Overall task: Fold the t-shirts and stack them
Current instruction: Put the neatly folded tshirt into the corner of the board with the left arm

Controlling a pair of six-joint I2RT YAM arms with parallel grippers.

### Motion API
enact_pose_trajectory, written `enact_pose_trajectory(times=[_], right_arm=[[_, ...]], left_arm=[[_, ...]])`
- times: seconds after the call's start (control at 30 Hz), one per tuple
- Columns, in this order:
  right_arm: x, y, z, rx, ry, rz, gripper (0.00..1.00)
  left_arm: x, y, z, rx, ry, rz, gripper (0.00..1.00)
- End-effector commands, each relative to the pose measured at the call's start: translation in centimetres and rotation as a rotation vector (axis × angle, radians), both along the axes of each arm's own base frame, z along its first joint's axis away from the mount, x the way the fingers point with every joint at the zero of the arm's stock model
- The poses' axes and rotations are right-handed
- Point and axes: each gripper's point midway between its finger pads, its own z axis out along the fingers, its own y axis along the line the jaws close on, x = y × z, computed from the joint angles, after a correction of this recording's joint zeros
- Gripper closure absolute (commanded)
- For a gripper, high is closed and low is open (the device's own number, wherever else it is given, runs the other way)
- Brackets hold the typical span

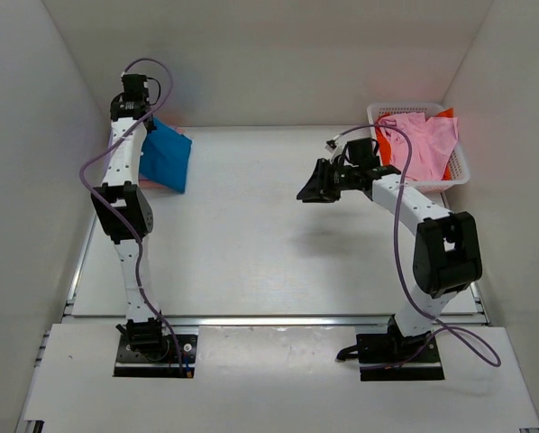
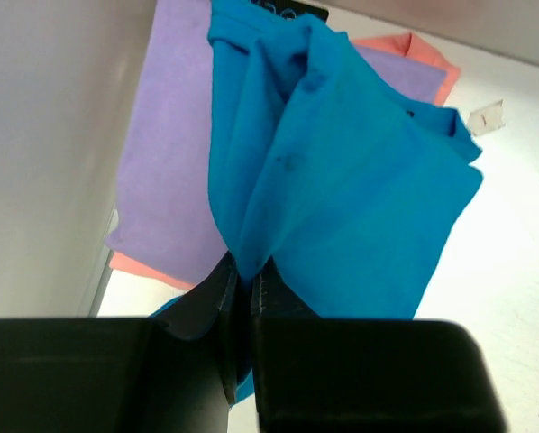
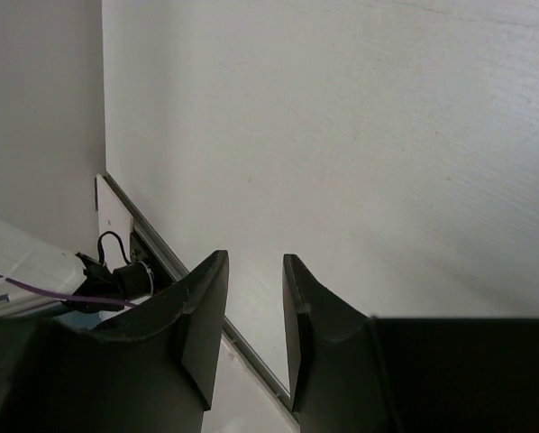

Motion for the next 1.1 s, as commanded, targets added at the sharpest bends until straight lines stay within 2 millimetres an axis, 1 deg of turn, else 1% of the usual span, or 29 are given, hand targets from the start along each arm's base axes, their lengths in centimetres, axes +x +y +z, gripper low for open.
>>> enact_pose_trajectory(times=[0.0,0.03,0.13,0.17,0.2,0.23,0.27,0.33,0.37,0.4,0.47,0.5,0.53,0.6,0.63,0.67,0.7,0.73,0.77,0.8,0.83,0.87,0.9,0.93,0.97,1.0,1.03,1.07], right_arm=[[0.3,1.6,0.9,0.033,-0.027,0.037,0.72],[0.1,2.0,0.5,0.026,-0.023,0.047,0.72],[0.0,2.3,0.1,0.030,-0.002,0.058,0.73],[-0.2,2.6,0.0,0.025,-0.004,0.069,0.73],[-0.3,2.6,-0.2,0.015,0.002,0.067,0.73],[-0.6,2.7,-0.3,0.013,0.014,0.070,0.73],[-0.7,2.8,-0.5,0.011,0.013,0.073,0.73],[-1.0,3.1,-0.7,0.007,0.020,0.075,0.72],[-0.8,2.8,-0.8,0.006,0.024,0.064,0.72],[-0.9,2.8,-1.0,0.000,0.027,0.064,0.73],[-0.4,2.6,-0.8,0.002,0.022,0.055,0.74],[-0.4,2.7,-0.6,0.005,0.020,0.057,0.74],[-0.2,2.6,-0.6,0.003,0.022,0.053,0.73],[0.0,2.6,-0.3,-0.006,0.018,0.053,0.74],[0.3,2.5,0.0,-0.014,0.012,0.050,0.73],[0.4,2.6,0.4,-0.013,0.008,0.049,0.74],[0.3,2.5,0.2,-0.029,0.012,0.053,0.74],[0.4,2.5,0.6,-0.034,0.001,0.048,0.74],[0.5,2.5,0.8,-0.037,0.004,0.043,0.73],[0.3,2.5,1.1,-0.039,-0.012,0.051,0.73],[0.3,2.2,1.3,-0.045,-0.016,0.040,0.74],[0.0,2.0,0.7,-0.063,-0.007,0.034,0.73],[-0.2,1.8,1.0,-0.069,-0.020,0.026,0.73],[-0.4,1.2,1.3,-0.080,-0.029,0.014,0.72],[-0.5,0.7,0.6,-0.098,-0.020,0.003,0.72],[-0.9,-0.1,0.4,-0.110,-0.014,-0.017,0.71],[-1.0,-0.7,0.7,-0.115,-0.027,-0.031,0.72],[-1.2,-1.5,0.4,-0.131,-0.027,-0.047,0.71]], left_arm=[[0.6,0.4,9.2,0.017,-0.232,0.000,1.00],[0.7,0.7,9.5,0.013,-0.245,0.002,1.00],[0.7,2.5,10.2,0.015,-0.274,0.037,1.00],[0.8,2.4,10.4,0.017,-0.285,0.033,1.00],[0.8,2.8,10.1,0.010,-0.280,0.038,1.00],[1.0,2.7,9.8,0.005,-0.284,0.035,1.00],[1.1,3.0,10.1,0.007,-0.293,0.037,1.00],[1.3,3.9,9.7,-0.001,-0.297,0.056,1.00],[1.3,4.1,9.1,-0.006,-0.290,0.068,1.00],[1.4,4.3,9.3,-0.011,-0.303,0.074,1.00],[1.4,5.0,8.5,-0.031,-0.298,0.092,1.00],[1.6,5.2,8.7,-0.038,-0.311,0.093,1.00],[1.5,5.8,8.0,-0.039,-0.301,0.113,1.00],[1.6,7.0,7.4,-0.048,-0.304,0.131,1.00],[1.9,7.2,6.5,-0.058,-0.294,0.130,1.00],[2.1,7.1,6.0,-0.063,-0.287,0.122,0.91],[2.1,7.1,5.2,-0.067,-0.268,0.124,0.72],[2.1,7.4,5.7,-0.063,-0.281,0.144,0.64],[1.8,7.4,5.4,-0.064,-0.267,0.160,0.59],[1.3,7.6,5.3,-0.068,-0.251,0.176,0.49],[1.0,7.3,5.0,-0.087,-0.243,0.177,0.33],[0.8,7.0,5.3,-0.118,-0.245,0.161,0.02],[0.3,6.5,5.2,-0.171,-0.237,0.140,0.01],[0.1,5.8,5.0,-0.201,-0.228,0.119,0.02],[-0.4,4.0,5.3,-0.243,-0.217,0.068,0.01],[-0.7,1.9,5.2,-0.269,-0.197,0.019,0.01],[-1.4,1.3,5.1,-0.271,-0.175,0.012,0.02],[-2.4,-0.3,4.5,-0.279,-0.132,0.002,0.01]])
